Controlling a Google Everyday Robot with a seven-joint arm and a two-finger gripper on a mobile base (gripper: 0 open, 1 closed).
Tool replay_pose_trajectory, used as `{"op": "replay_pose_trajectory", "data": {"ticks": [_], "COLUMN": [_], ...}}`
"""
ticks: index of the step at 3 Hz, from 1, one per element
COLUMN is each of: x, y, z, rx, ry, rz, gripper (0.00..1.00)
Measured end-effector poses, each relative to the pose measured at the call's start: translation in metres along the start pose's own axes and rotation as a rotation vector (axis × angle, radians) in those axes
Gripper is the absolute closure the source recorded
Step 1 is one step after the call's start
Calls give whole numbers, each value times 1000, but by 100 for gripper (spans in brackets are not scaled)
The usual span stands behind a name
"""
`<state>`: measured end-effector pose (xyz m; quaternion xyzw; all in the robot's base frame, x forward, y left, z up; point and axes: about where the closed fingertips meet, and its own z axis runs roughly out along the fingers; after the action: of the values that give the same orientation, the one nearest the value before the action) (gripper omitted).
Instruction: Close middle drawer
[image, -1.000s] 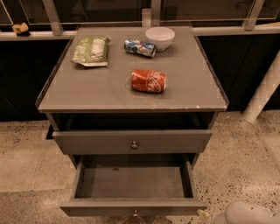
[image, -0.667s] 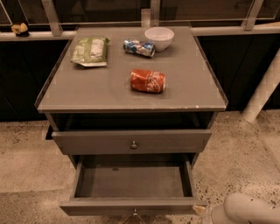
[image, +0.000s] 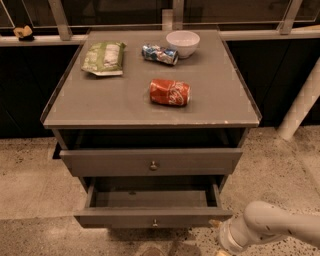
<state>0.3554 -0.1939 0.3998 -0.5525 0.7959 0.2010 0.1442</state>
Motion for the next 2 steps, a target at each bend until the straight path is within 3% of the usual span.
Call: {"op": "replay_pose_trajectory", "data": {"ticks": [1, 2], "x": [-15, -15], "y": [-28, -28], "z": [15, 15], "rx": [-6, -6], "ry": [-42, -42], "rz": [47, 47], "gripper": [0, 0]}}
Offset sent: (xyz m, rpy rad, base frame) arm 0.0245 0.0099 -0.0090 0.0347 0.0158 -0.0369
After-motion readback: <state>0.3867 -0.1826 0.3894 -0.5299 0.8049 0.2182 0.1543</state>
